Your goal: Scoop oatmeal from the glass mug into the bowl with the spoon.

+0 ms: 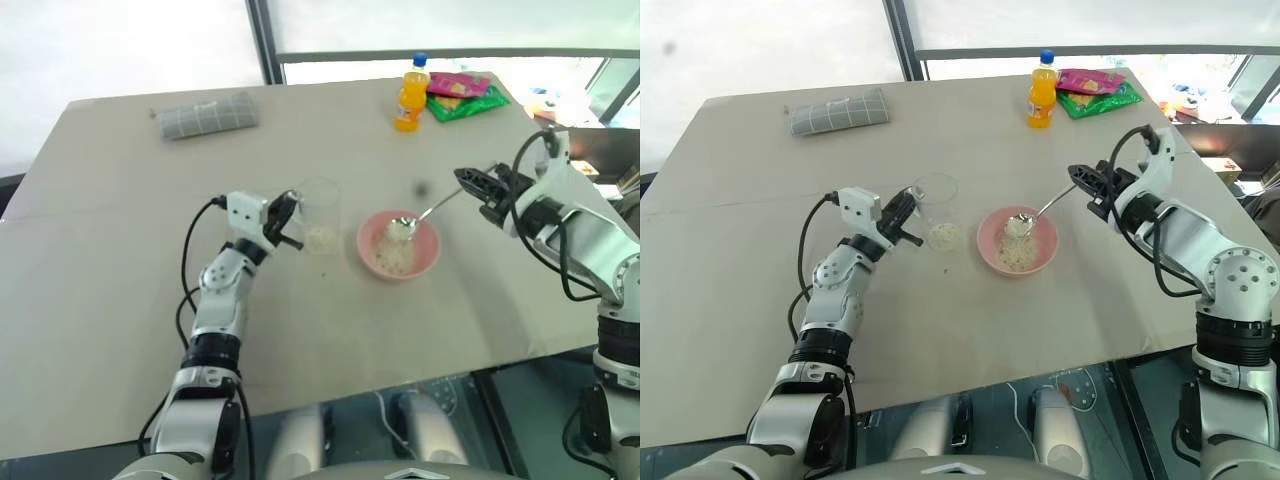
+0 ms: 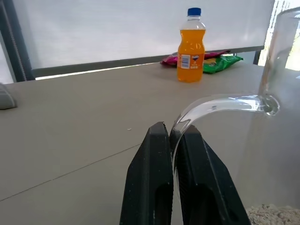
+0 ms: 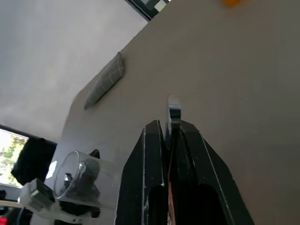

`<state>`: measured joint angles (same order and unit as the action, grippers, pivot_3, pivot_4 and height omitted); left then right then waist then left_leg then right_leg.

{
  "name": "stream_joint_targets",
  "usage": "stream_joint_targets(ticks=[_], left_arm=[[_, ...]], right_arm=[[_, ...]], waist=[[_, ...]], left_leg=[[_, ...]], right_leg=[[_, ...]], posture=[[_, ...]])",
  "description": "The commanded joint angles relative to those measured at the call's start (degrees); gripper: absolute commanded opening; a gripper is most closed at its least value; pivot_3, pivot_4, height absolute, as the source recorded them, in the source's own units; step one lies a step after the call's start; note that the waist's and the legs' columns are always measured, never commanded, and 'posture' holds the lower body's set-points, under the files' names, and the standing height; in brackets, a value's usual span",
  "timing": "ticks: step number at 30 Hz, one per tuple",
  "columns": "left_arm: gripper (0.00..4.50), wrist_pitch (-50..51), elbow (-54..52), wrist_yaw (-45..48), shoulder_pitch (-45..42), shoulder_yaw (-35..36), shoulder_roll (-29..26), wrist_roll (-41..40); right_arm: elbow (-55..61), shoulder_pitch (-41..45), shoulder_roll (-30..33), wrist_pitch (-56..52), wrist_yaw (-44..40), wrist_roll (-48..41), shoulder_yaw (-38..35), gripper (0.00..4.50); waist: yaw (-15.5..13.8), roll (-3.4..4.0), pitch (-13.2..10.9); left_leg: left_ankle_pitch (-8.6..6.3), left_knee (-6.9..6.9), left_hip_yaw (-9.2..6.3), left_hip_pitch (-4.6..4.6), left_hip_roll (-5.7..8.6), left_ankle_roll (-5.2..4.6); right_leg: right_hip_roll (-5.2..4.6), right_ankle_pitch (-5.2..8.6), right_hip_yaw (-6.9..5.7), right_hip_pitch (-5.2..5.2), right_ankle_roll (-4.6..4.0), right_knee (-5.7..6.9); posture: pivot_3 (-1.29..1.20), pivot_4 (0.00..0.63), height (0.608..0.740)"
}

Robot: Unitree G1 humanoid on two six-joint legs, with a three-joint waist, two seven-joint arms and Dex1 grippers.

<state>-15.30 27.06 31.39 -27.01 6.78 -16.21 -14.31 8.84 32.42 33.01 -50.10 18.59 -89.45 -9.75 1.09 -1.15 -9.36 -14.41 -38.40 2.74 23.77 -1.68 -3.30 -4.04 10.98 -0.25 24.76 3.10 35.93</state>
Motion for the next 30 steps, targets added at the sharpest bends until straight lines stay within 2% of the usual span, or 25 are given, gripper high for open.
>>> stream_joint_targets(ticks=[1,8,13,18,20,24,30], left_arm=[[0.07,1.2,-2.2,-1.1,2.1,1.3,-1.2,0.3],[0.07,3.1,-7.3,-3.3,5.1,1.9,-1.7,0.1],[0.07,4.0,-9.2,-4.7,5.8,2.3,-1.7,0.2],[0.07,5.0,-11.2,-5.8,6.4,2.6,-1.3,-0.3],[0.07,5.9,-11.9,-5.8,6.6,2.8,-0.7,-1.4],[0.07,6.8,-12.7,-6.0,6.9,2.7,0.0,-1.9],[0.07,6.6,-12.2,-6.7,6.4,2.2,1.0,-1.1]], right_arm=[[4.6,4.5,3.3,-1.2,-7.5,9.2,2.9,0.00],[13.4,12.3,10.8,-0.8,-25.0,31.7,15.8,0.00],[15.6,14.9,11.7,-0.7,-32.4,39.9,19.0,0.00],[15.8,15.1,11.7,-1.1,-37.4,45.0,19.2,0.00],[15.3,14.8,11.3,-1.8,-38.7,45.9,18.2,0.00],[11.1,16.7,5.4,-6.1,-35.2,41.2,10.6,0.00],[3.4,25.7,-7.7,-10.8,-24.6,32.3,-0.5,0.00]], waist=[[-0.1,0.00,0.0],[-0.2,0.00,0.0],[-0.4,-0.01,0.0],[-0.5,-0.01,0.0],[-0.4,-0.01,0.0],[-0.5,-0.01,0.0],[-0.4,0.00,0.0]], left_leg=[[0.00,0.00,-0.01,0.01,0.00,0.00],[-0.01,0.03,-0.04,0.06,0.00,0.00],[-0.01,0.02,-0.04,0.08,0.00,0.00],[-0.01,0.01,-0.02,0.08,0.02,0.01],[-0.01,0.01,-0.02,0.09,0.02,0.01],[-0.01,0.02,-0.03,0.09,0.02,0.01],[-0.01,0.01,-0.03,0.08,0.05,0.01]], right_leg=[[0.00,0.00,0.00,0.01,0.00,0.00],[-0.01,0.00,-0.04,0.06,-0.01,-0.06],[-0.02,0.00,-0.06,0.07,-0.01,-0.07],[-0.07,0.00,-0.05,0.07,-0.01,-0.08],[-0.07,0.00,-0.06,0.07,-0.01,-0.08],[-0.06,0.00,-0.06,0.07,-0.02,-0.06],[-0.05,-0.02,-0.06,0.07,-0.03,-0.03]], posture=[[0.00,0.150,0.740],[0.00,0.150,0.740],[0.00,0.150,0.740],[0.00,0.150,0.740],[0.00,0.150,0.740],[0.00,0.150,0.740],[0.00,0.150,0.740]])
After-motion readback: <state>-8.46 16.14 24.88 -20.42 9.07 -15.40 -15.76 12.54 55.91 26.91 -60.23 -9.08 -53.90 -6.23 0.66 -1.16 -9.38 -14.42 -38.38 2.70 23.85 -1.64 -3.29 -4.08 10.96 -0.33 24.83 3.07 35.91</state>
